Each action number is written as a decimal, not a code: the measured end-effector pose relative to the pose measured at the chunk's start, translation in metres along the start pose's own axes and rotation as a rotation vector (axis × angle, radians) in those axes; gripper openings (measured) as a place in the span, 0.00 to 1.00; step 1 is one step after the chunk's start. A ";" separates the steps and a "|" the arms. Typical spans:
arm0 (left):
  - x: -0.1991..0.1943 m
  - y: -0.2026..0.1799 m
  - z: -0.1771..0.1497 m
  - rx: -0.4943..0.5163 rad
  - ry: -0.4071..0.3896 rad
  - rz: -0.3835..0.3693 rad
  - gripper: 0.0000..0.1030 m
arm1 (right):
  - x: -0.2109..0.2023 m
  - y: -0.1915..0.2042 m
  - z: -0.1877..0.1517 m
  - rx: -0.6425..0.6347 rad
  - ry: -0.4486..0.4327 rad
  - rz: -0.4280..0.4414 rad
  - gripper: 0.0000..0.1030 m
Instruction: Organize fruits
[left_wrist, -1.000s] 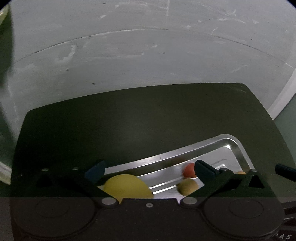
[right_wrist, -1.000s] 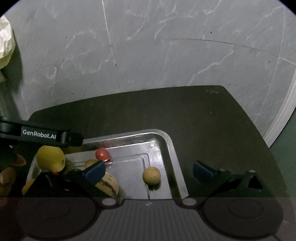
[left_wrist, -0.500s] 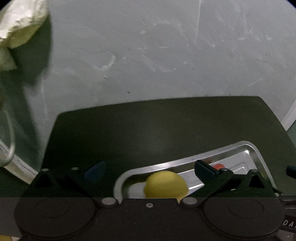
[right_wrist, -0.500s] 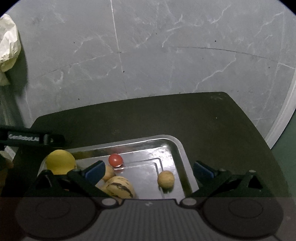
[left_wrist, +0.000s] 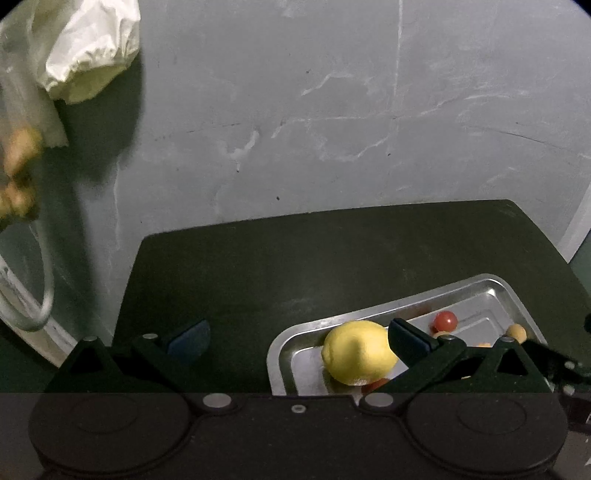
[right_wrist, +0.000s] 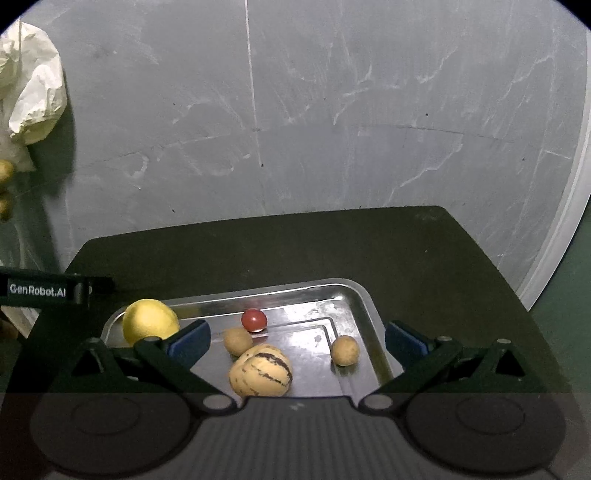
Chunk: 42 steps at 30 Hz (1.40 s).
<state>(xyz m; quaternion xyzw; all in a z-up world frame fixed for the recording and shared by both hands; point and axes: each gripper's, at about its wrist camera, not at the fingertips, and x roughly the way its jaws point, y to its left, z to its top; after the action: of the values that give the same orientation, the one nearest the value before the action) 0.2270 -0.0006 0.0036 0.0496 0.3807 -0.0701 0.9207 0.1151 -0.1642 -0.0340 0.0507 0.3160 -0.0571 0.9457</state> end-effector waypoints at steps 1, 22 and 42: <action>-0.002 -0.001 -0.001 0.008 -0.008 0.000 0.99 | -0.003 0.001 -0.001 -0.002 -0.005 -0.003 1.00; -0.020 0.004 -0.037 -0.082 -0.010 -0.014 0.99 | -0.035 0.007 -0.007 -0.120 -0.029 0.033 1.00; -0.069 -0.020 -0.063 -0.190 -0.001 0.132 0.99 | -0.057 -0.040 -0.021 -0.140 -0.051 0.239 1.00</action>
<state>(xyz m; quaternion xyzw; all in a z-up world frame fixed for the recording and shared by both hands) 0.1317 -0.0054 0.0075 -0.0131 0.3808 0.0268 0.9242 0.0520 -0.1968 -0.0188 0.0202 0.2870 0.0769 0.9546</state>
